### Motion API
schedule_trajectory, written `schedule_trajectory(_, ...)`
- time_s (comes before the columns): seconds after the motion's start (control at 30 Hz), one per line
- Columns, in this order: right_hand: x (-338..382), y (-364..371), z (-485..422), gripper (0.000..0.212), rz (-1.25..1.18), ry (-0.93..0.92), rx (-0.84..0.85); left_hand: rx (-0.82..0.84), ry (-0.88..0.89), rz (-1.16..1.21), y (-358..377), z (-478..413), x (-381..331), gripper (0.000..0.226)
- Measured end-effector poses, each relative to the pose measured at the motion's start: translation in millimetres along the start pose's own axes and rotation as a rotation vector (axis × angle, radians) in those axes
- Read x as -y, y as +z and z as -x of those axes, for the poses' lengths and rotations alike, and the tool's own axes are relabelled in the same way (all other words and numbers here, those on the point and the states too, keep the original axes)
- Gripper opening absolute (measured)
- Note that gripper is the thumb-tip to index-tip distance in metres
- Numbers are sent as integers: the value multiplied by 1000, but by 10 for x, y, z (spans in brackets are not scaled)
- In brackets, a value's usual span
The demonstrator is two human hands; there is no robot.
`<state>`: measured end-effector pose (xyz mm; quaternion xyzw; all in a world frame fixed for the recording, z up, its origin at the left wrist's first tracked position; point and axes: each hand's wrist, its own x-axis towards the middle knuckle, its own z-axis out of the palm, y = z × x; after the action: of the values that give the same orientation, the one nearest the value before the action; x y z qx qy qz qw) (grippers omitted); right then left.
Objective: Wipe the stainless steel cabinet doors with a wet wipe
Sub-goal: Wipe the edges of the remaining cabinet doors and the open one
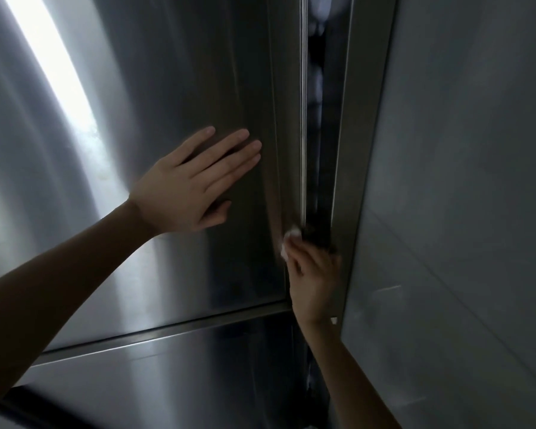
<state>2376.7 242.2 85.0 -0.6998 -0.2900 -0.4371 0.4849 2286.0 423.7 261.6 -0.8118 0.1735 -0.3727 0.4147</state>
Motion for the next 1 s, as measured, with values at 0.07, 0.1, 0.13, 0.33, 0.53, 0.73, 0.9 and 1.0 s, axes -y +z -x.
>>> schedule_trajectory(0.07, -154, -56, 281, 26, 66, -45, 109, -3, -4, -6, -2, -2, -6, 68)
schedule_trajectory(0.1, -188, -88, 291, 25, 83, -75, 154, -5, -4, -2, -8, -8, -6, 67)
schedule_trajectory(0.13, -192, -120, 230, 23, 96, -108, 176, -1, -4, 3, -16, -18, 0, 67)
schedule_trajectory(0.33, 231, -157, -970, 14, -5, -218, -7, 66, -74, 6, -45, -14, -111, 73)
schedule_trajectory(0.53, 14, -117, -687, 12, 77, -279, -32, 67, -97, -17, 3, -10, -173, 71)
schedule_trajectory(0.73, -256, -146, -326, 10, 137, -389, 146, 56, -92, -24, 9, -3, -180, 70)
schedule_trajectory(0.9, 111, -78, -1264, 8, 60, -407, -133, 55, -99, -20, -5, -10, -188, 68)
schedule_trajectory(1.0, 142, -36, -1298, 7, 50, -406, -177, 49, -99, -26, 7, -8, -186, 66)
